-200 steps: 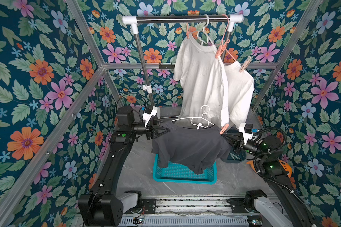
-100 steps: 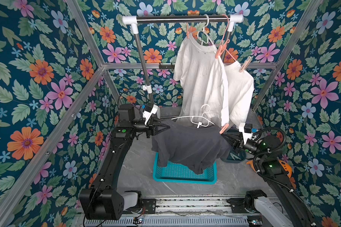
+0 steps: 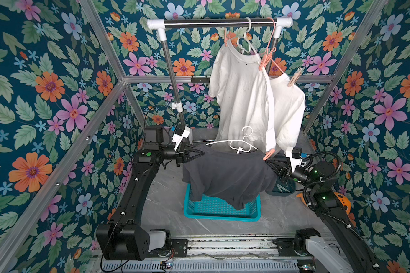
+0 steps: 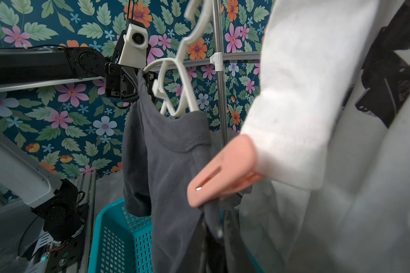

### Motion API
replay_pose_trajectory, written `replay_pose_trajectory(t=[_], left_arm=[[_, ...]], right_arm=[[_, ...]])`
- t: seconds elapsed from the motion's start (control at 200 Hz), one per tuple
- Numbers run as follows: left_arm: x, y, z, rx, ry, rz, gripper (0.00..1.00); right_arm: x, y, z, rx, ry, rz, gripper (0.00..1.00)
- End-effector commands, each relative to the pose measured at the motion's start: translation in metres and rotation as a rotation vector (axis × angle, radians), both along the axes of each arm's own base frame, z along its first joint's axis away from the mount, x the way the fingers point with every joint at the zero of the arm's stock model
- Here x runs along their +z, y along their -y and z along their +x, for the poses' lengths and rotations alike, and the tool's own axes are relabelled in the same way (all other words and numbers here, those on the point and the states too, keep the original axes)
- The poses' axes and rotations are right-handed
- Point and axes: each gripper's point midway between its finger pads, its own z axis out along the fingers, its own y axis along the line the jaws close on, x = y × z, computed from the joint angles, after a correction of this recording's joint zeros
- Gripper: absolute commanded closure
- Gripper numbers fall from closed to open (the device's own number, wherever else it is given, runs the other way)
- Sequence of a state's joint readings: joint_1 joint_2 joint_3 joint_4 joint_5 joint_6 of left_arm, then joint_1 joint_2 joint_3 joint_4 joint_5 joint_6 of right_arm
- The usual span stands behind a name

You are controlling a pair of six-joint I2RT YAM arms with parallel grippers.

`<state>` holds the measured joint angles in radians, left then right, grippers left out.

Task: Use clothespins to secure the t-shirt on both sides of the hanger
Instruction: Adjust the hanger.

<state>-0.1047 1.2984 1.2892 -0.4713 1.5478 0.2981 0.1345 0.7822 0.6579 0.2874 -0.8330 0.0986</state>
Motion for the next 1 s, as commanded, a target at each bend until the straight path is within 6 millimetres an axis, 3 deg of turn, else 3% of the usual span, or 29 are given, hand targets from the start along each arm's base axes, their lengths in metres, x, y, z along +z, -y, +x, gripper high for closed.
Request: replay_pose_trajectory(t=[0.0, 0.085, 0.185, 0.425, 0.575, 0.735, 0.995], left_arm=[[0.007, 0.000, -0.010, -0.051, 0.031, -0.033, 1.00], [0.007, 0.000, -0.009, -0.037, 0.033, -0.024, 1.00], [0.004, 0.001, -0.005, -0.007, 0.028, -0.005, 1.00], [0.003, -0.001, 0.002, 0.113, 0.045, -0.005, 1.00], [0.003, -0.003, 0.003, 0.171, 0.053, 0.007, 1.00], [0.001, -0.005, 0.006, 0.216, 0.083, 0.022, 1.00], [0.002, -0.006, 0.001, 0.207, 0.119, 0.024, 1.00]], right_arm=[[0.007, 0.006, 0.005, -0.052, 0.024, 0.018, 0.62], [0.006, 0.009, 0.010, -0.080, -0.019, 0.028, 0.28], [0.003, 0.015, 0.016, -0.137, -0.094, 0.038, 0.14], [-0.007, 0.039, 0.009, -0.295, -0.178, 0.087, 0.13], [-0.027, 0.060, 0.008, -0.437, -0.285, 0.072, 0.16], [-0.060, 0.098, 0.016, -0.682, -0.454, 0.069, 0.22], [-0.129, 0.124, 0.023, -0.875, -0.747, 0.025, 0.22]])
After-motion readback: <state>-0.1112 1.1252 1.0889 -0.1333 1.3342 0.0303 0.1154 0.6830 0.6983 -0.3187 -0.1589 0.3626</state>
